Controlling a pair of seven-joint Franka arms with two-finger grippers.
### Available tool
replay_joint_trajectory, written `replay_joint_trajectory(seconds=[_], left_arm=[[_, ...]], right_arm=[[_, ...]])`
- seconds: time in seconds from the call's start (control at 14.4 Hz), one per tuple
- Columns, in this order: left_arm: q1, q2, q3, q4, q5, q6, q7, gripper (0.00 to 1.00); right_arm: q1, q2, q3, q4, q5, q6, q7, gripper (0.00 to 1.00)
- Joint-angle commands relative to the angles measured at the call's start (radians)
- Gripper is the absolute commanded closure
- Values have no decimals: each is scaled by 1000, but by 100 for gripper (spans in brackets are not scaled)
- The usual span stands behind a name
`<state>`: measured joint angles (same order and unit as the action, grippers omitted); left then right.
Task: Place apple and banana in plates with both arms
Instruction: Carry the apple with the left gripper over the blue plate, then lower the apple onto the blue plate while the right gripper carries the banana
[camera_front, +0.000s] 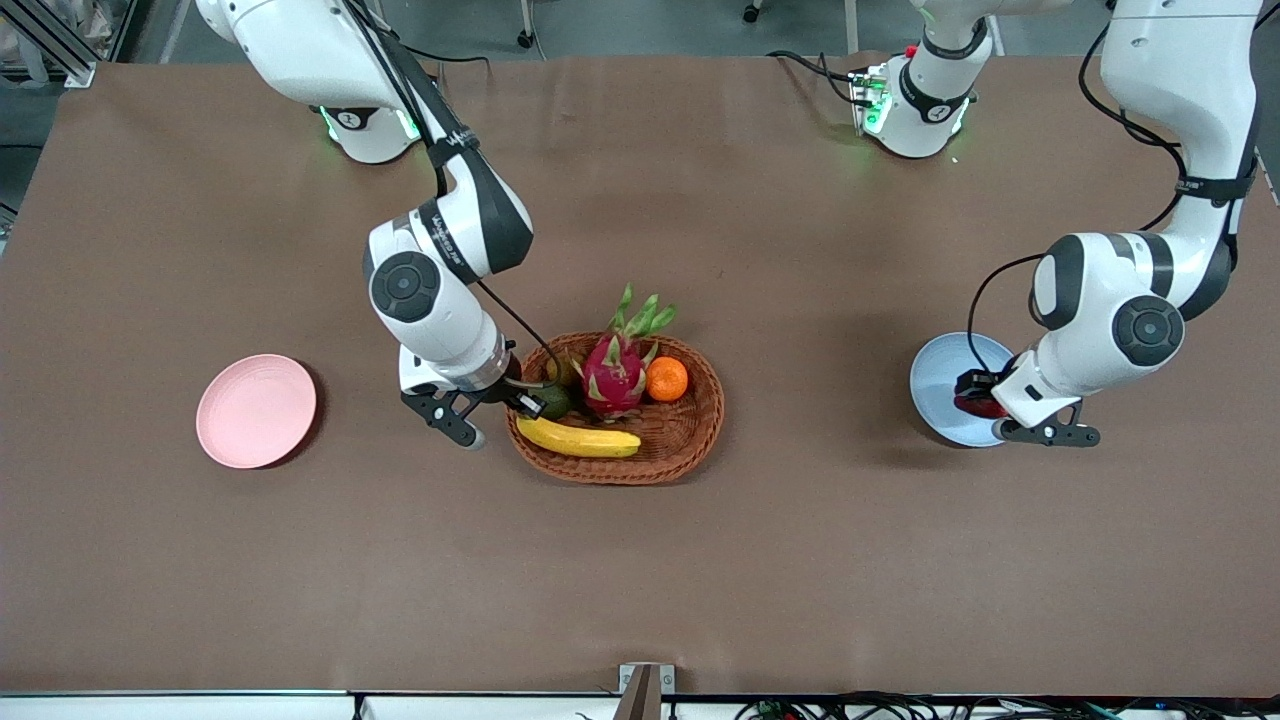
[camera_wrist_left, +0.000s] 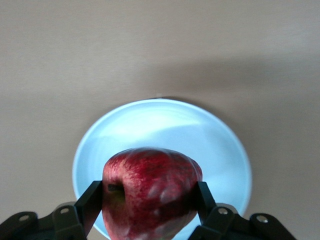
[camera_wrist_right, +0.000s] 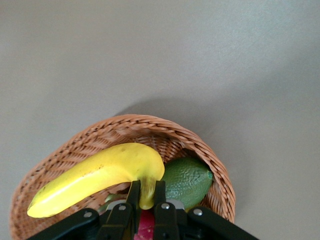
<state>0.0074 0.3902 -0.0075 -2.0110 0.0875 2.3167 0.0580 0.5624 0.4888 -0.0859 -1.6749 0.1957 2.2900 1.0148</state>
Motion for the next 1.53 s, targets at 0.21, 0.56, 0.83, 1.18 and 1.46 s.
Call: replay_joint_trajectory(seconds=[0.21, 0.56, 0.83, 1.18, 1.46], left_arm=[[32, 39, -12, 1, 25, 23, 5, 59], [31, 50, -14, 0, 15, 24, 0, 55], [29, 26, -15, 1, 15, 15, -9, 0], [28, -129, -28, 17, 14, -80, -7, 0], [29, -241, -29, 70, -21, -212, -6, 0]], right_arm=[[-186, -97, 8, 17, 36, -229, -308, 100], [-415, -160, 2, -22, 21, -372, -782, 100], [-602, -165, 2, -91, 1, -362, -1080, 100], [-763, -156, 3, -221, 1, -206, -1304, 99], [-834, -101, 3, -220, 2, -117, -1398, 98]])
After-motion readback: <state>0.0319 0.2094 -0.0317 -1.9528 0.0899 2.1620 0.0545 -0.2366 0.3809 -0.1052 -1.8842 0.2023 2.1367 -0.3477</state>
